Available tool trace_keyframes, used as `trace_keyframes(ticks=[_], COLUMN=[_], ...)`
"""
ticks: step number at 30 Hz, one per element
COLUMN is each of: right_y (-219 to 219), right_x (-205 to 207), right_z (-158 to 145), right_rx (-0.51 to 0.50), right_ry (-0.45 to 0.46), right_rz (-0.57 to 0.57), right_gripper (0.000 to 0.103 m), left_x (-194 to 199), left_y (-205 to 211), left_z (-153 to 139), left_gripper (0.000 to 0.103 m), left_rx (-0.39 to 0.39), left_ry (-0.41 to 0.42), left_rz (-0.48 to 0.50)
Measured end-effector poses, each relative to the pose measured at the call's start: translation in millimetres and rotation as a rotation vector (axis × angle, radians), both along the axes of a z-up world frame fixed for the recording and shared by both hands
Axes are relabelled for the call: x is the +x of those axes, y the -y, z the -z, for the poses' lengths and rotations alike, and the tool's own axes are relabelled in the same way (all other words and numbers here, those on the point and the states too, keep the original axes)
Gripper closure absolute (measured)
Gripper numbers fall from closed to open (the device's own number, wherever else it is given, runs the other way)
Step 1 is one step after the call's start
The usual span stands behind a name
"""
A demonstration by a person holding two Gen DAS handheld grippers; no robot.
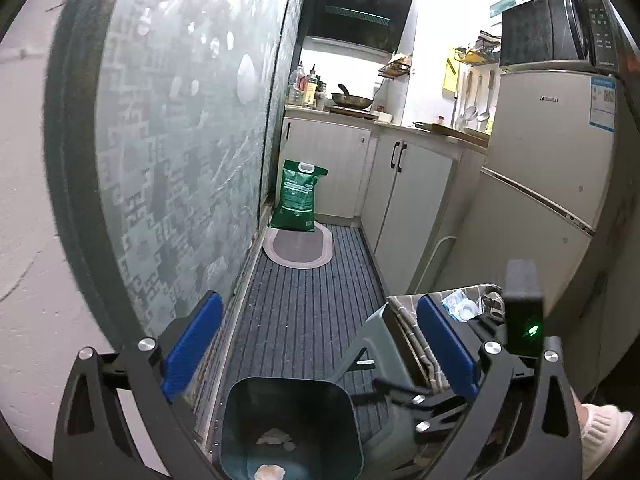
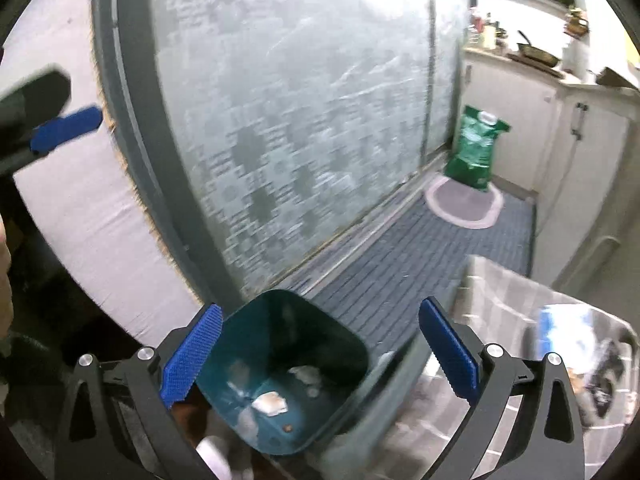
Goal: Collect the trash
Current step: 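Move both grippers back to the table toward the ginger and black bag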
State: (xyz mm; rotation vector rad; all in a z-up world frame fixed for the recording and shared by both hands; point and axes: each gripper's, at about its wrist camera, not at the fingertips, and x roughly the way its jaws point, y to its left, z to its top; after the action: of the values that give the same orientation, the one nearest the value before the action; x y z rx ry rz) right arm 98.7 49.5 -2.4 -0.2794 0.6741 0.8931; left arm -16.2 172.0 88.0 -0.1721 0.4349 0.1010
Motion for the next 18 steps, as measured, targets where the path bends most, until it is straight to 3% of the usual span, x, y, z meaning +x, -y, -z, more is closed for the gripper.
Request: trace_keyframes(ticks=[8,18], right_y=[60.4,133.4], right_x=[24.7,52.0], right_z=[-6.4,-2.6], right_rx=[0.002,-0.023], right_ry=[0.012,0.043], right_rz=[0.104,0.238], right_gripper=[0.004,0.004], left_x=[28.8,73.1], left_y=[34.9,92.9], left_z=[10.1,45.9], left_gripper=[0.003,0.003], left_rx=[0.004,0.032], left_ry=[-0.029,-0.113], left_rz=[0.053,0.147])
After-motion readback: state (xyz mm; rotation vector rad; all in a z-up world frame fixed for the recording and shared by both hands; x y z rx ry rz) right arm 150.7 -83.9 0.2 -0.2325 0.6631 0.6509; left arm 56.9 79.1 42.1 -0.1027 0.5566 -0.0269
